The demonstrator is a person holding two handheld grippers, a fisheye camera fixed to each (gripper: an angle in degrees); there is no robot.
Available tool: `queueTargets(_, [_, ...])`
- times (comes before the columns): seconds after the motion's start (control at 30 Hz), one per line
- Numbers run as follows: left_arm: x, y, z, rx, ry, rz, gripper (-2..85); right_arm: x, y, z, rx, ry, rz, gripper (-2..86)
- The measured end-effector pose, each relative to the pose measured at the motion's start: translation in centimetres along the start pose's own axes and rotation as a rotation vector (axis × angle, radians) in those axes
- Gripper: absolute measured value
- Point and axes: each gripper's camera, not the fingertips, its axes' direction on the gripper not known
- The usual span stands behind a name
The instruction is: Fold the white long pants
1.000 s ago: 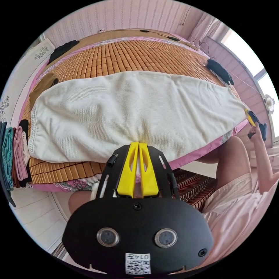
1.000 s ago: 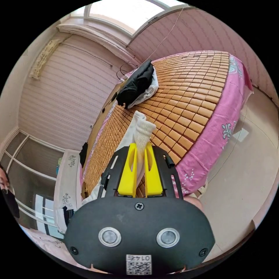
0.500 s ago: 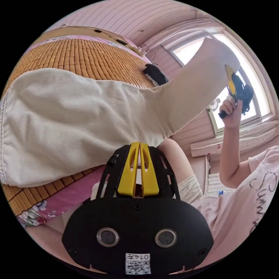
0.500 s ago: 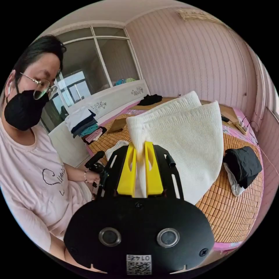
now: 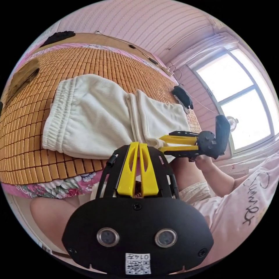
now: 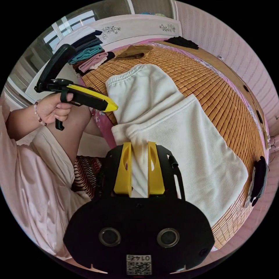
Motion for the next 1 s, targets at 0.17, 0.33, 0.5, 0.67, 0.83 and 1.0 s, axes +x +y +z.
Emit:
queueTargets(0.17, [1.6, -6.6, 3.0, -0.01, -0.006, 0.059, 5.0, -0.3, 0.6, -1.5, 0.117, -0.031, 0.03, 1.8])
queueTargets(0.33, [3.1, -10.6, 7.7, -0.147, 0.008, 0.07, 8.4, -2.1, 1.3, -2.0, 0.19, -0.04, -0.048, 1.2])
queueTargets(0.5, [4.6, -9.5, 6.6, -0.11, -0.055, 0.138, 3.1, -3.2, 1.3, 1.1, 0.148, -0.019, -0.121, 1.3])
queueTargets(0.67, [6.1, -7.1, 2.9, 0.008, -0.144, 0.177, 3.6, -3.4, 0.3, 4.4, 0.105, -0.089, -0.156, 2.4])
queueTargets(0.83, [3.2, -6.9, 9.5, -0.121, -0.162, 0.09, 5.3, -0.3, -1.0, 10.8, -0.07, -0.224, -0.088, 6.1])
queueTargets(1.0, [3.9, -6.1, 7.3, -0.086, -0.142, 0.088, 6.7, 5.0, -2.6, 4.9, 0.123, -0.253, -0.118, 7.4])
